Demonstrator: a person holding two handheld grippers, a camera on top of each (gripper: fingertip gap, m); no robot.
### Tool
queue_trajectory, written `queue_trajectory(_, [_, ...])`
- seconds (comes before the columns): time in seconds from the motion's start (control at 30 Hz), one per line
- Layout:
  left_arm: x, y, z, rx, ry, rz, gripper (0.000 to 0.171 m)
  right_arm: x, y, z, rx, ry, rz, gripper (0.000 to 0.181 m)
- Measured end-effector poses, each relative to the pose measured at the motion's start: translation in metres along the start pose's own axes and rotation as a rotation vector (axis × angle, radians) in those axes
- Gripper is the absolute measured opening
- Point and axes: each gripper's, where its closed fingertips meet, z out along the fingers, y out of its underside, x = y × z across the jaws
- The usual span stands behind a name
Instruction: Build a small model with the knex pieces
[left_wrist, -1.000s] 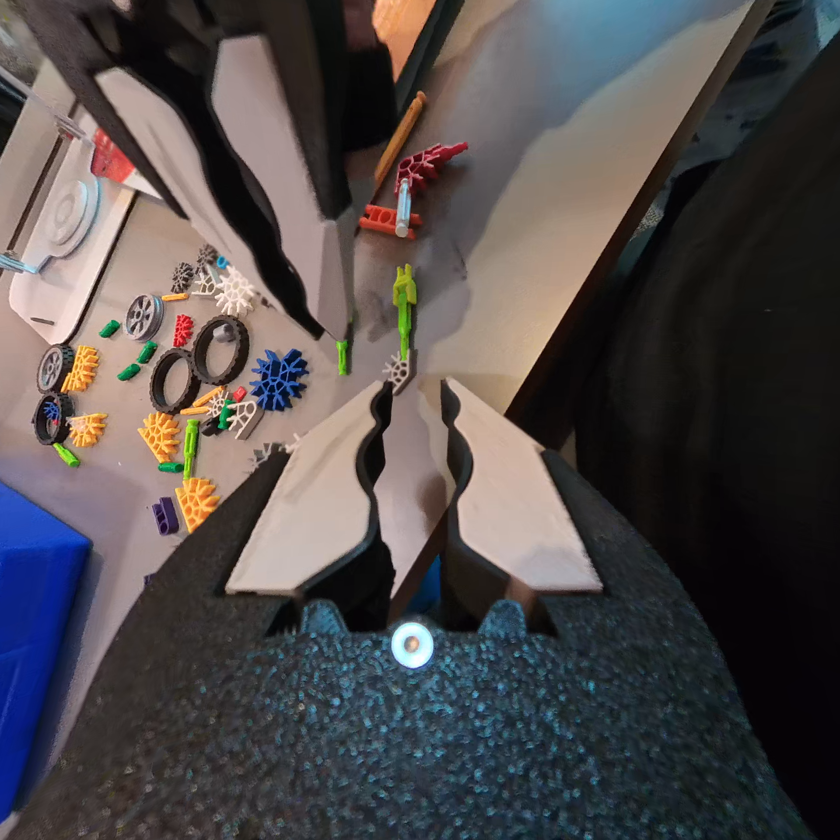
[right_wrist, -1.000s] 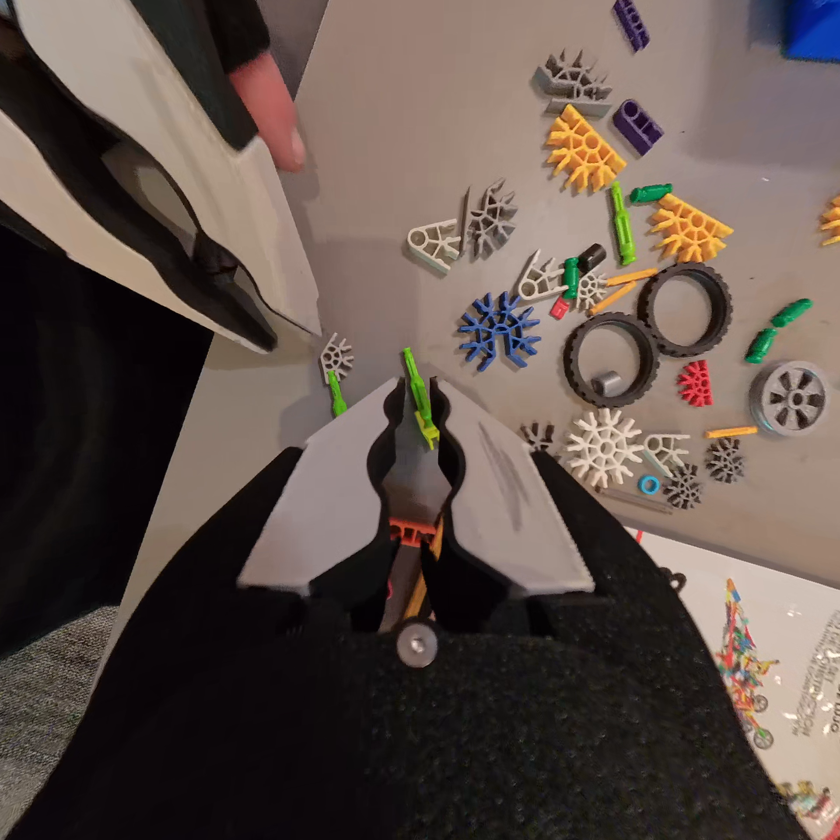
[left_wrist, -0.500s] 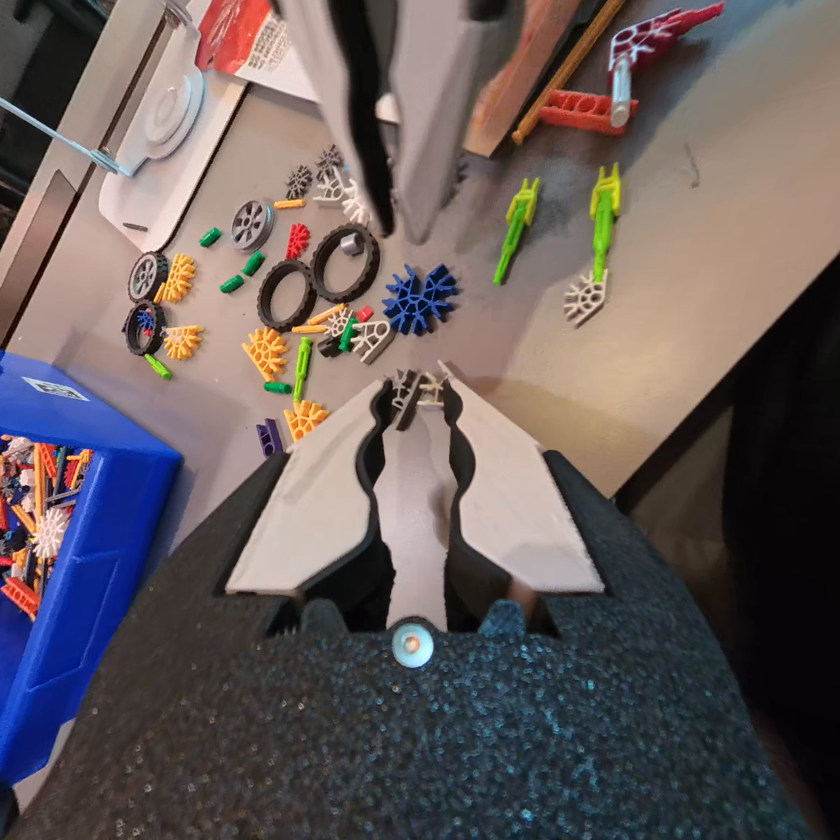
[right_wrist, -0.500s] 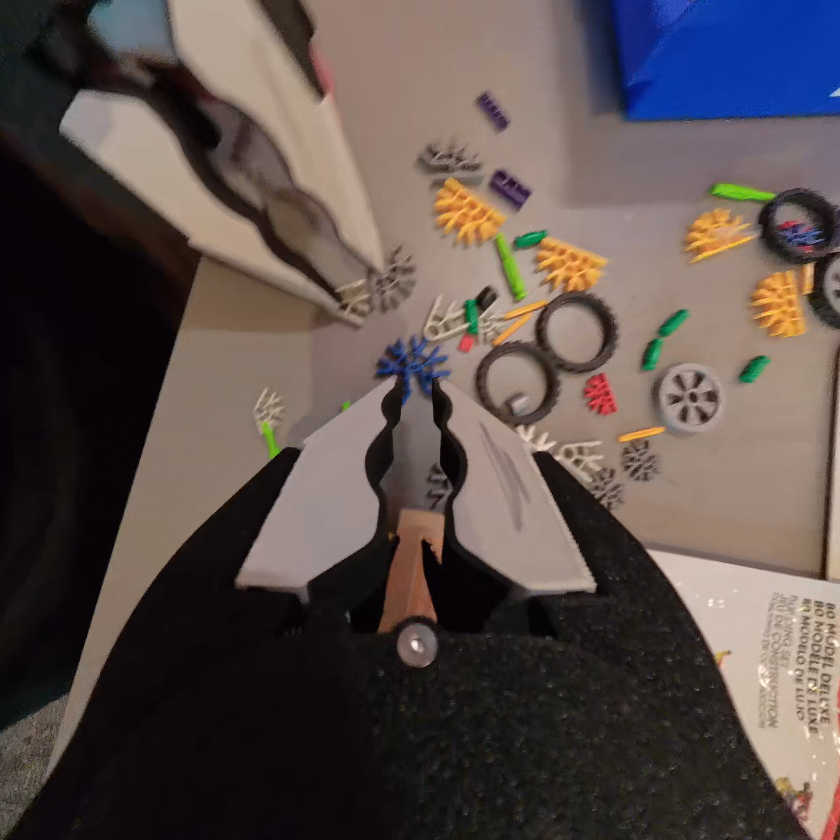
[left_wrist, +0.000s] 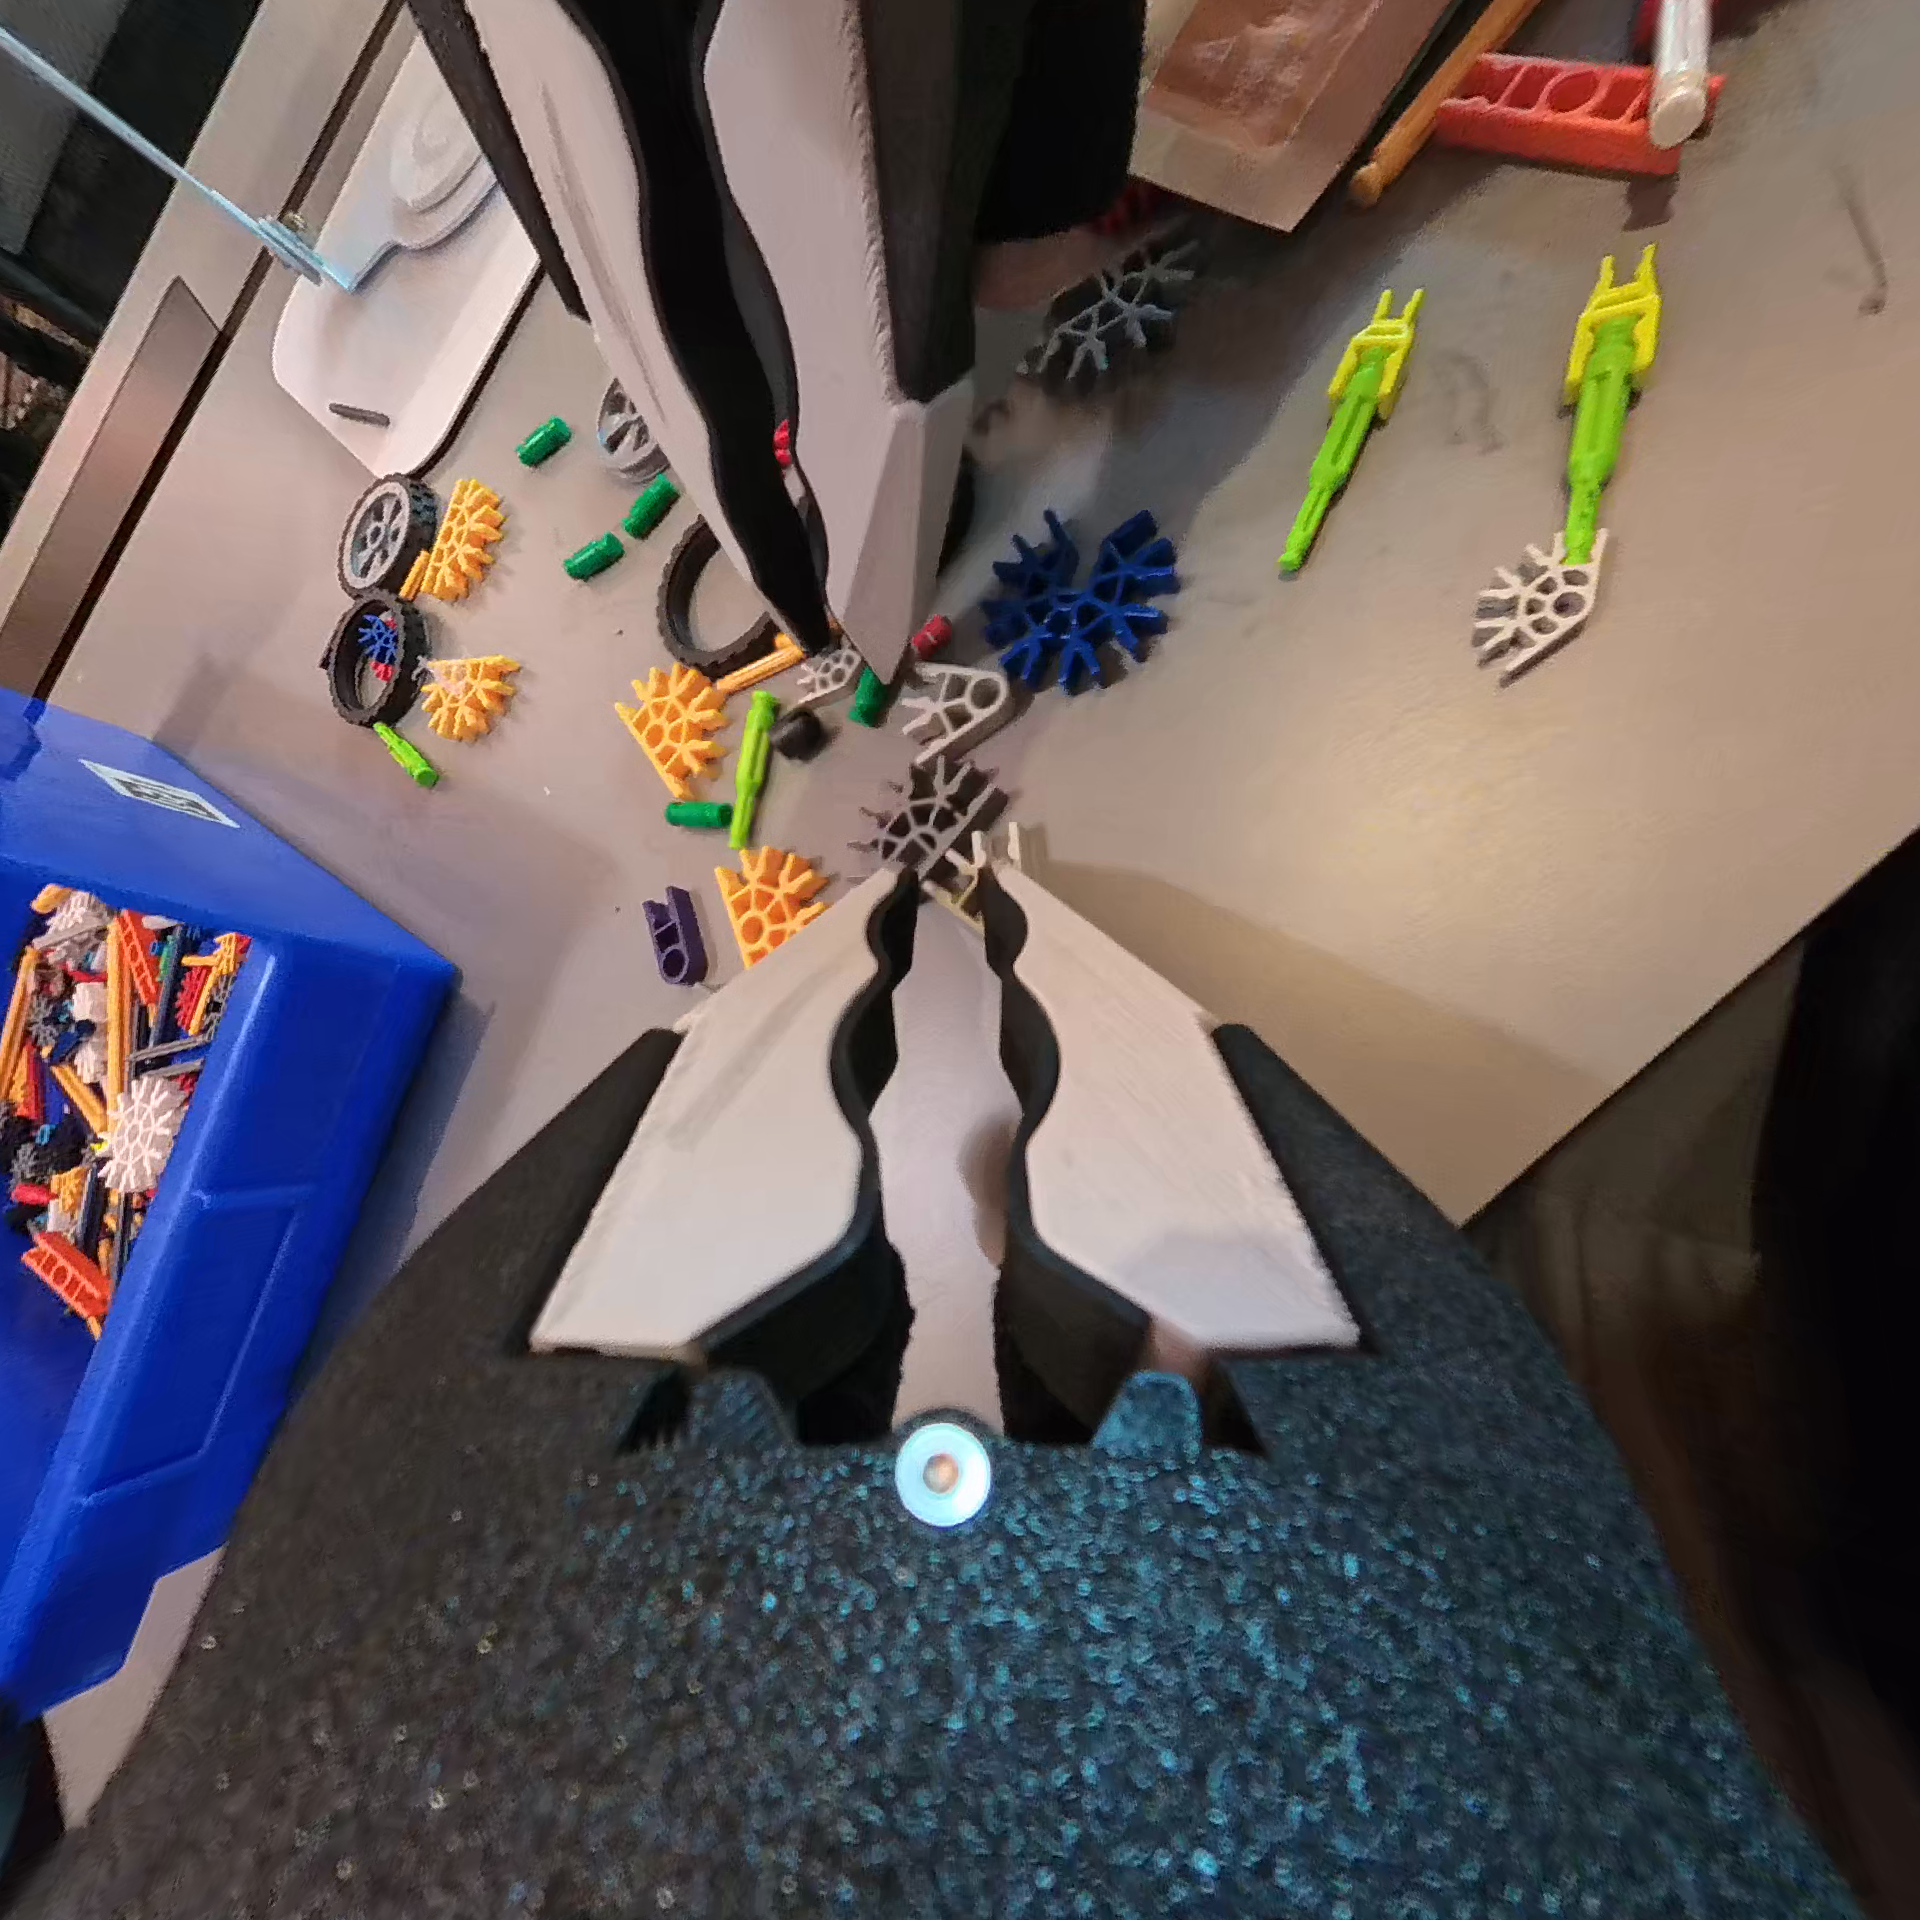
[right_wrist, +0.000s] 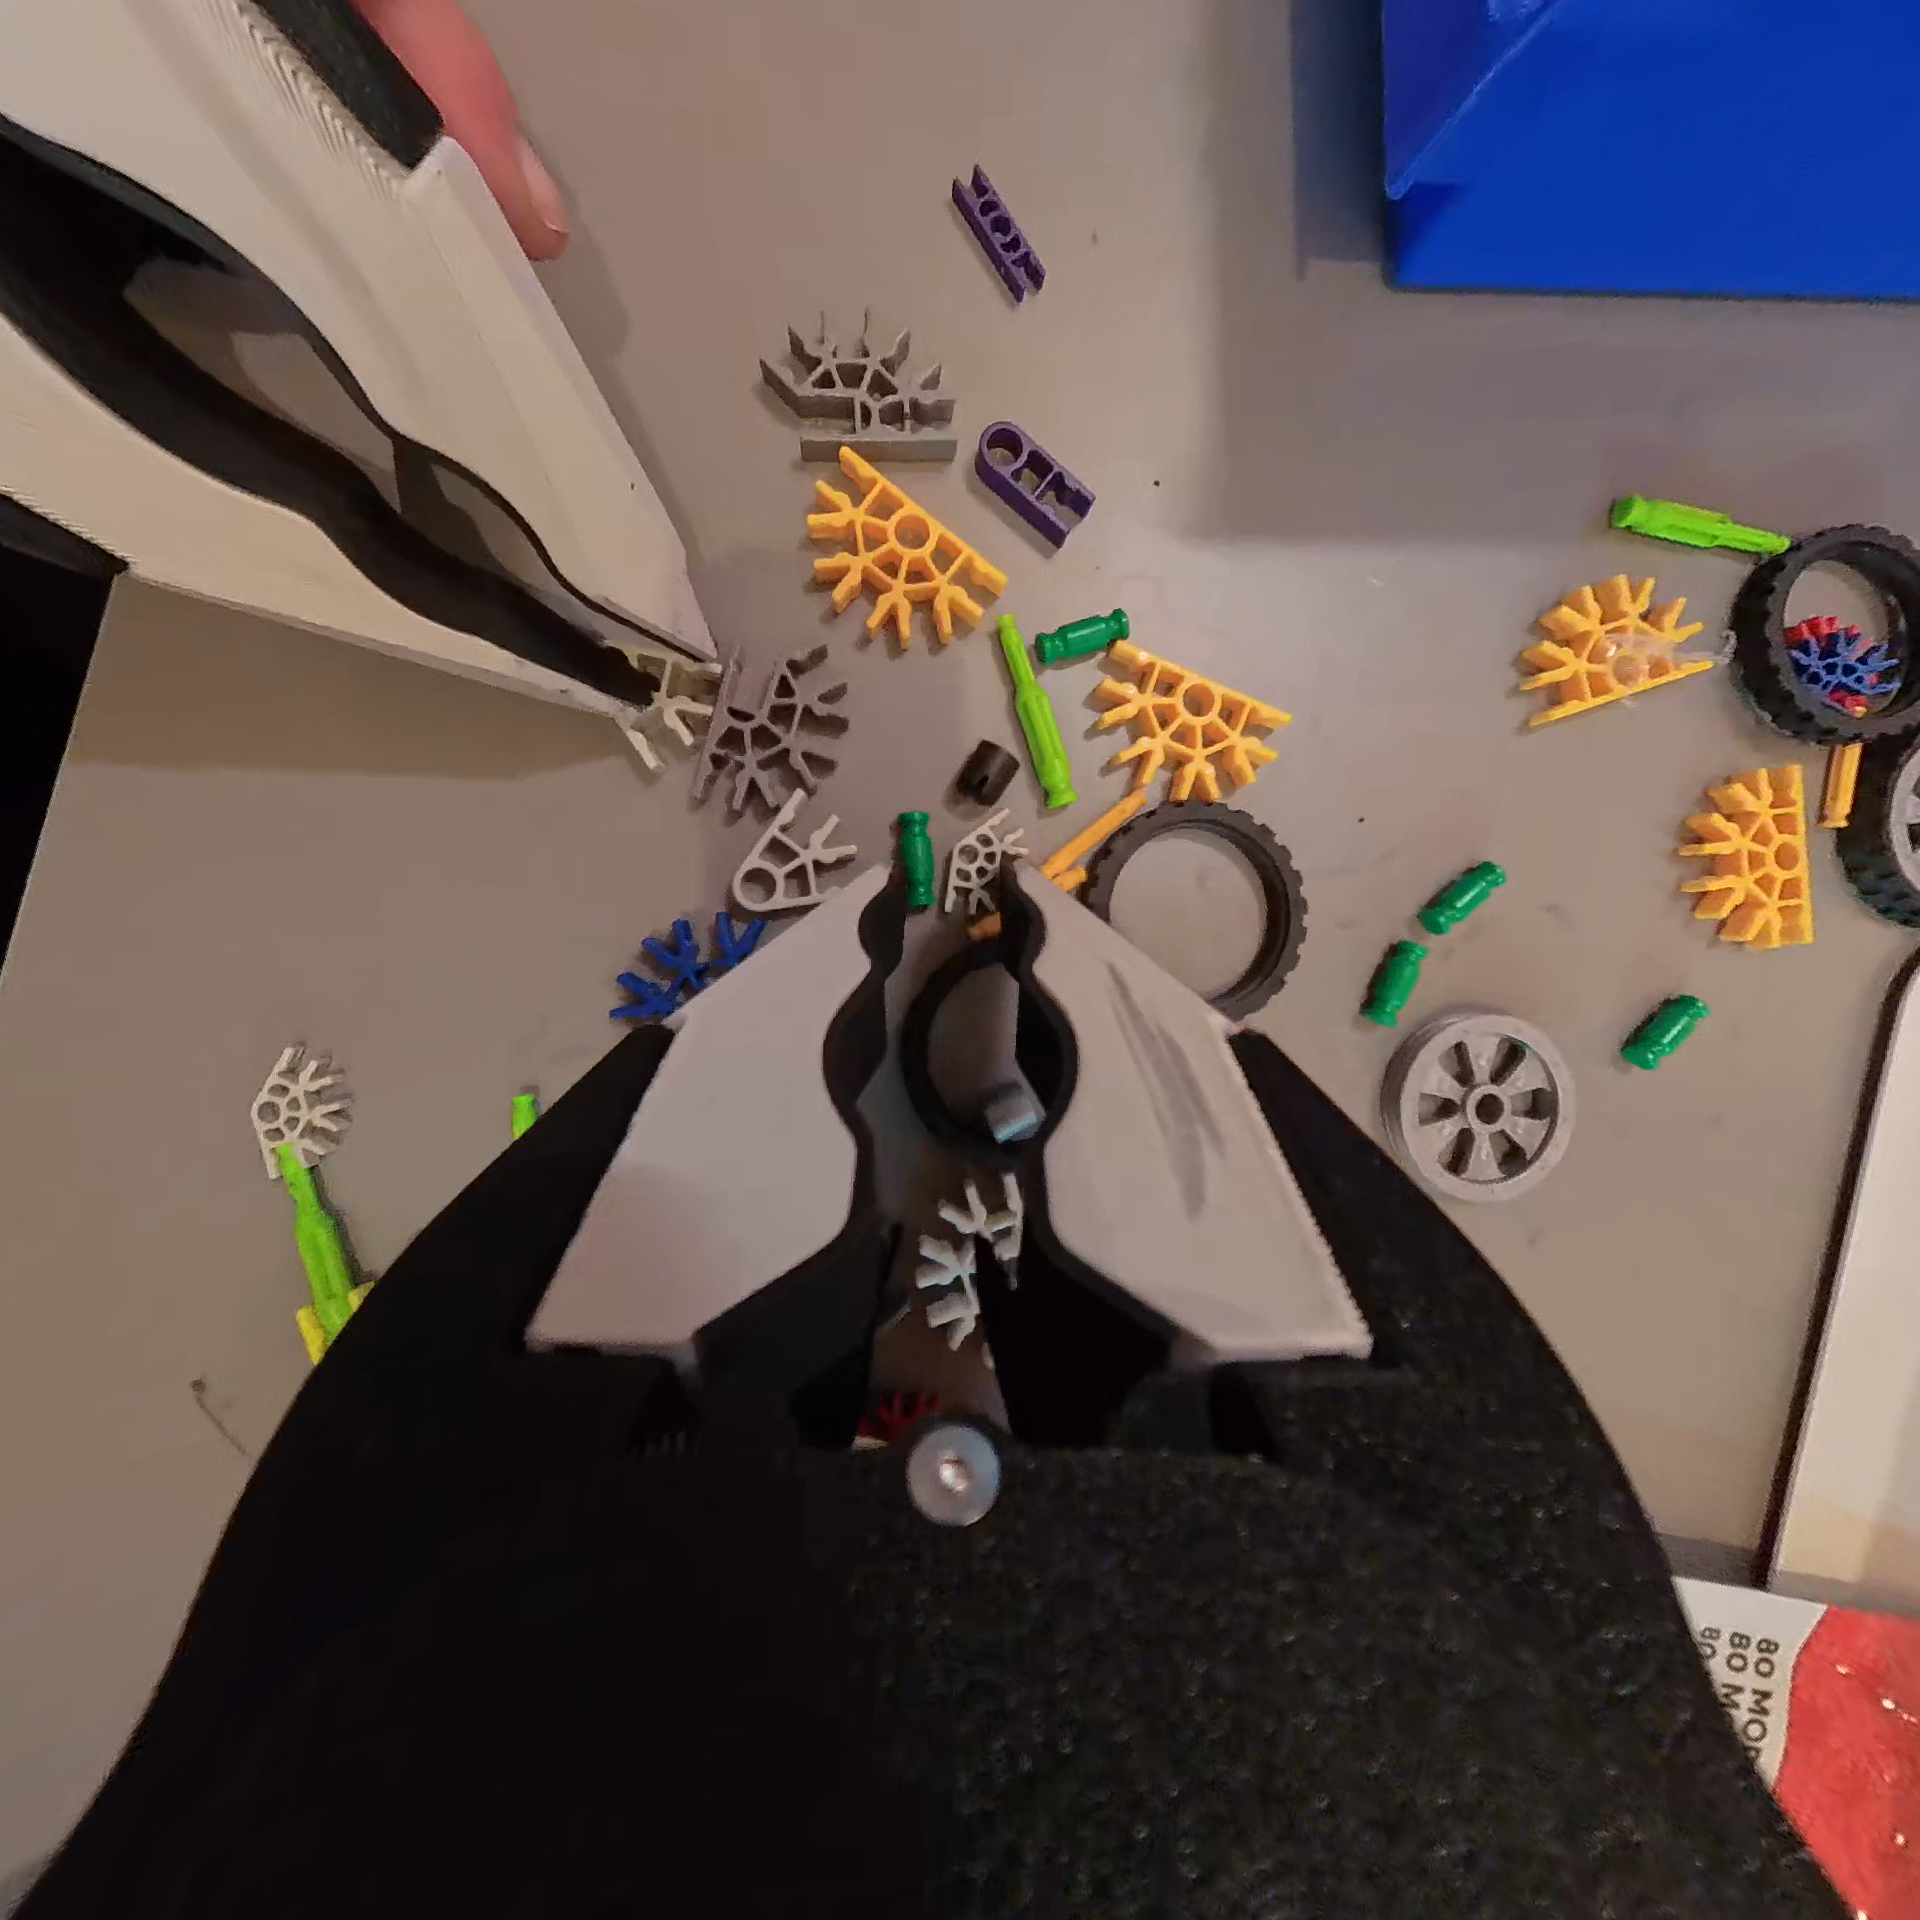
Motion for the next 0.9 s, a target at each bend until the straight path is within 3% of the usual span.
queue_trajectory(0.5, [-0.017, 0.013, 0.001, -0.018, -0.01, -0.038, 0.01, 0.006, -0.002, 0.002, 0.007, 0.019, -0.004, 0.015])
queue_trajectory(0.9, [-0.019, 0.012, 0.002, -0.024, -0.002, -0.05, 0.01, -0.004, 0.005, -0.005, 0.004, -0.033, -0.024, 0.0])
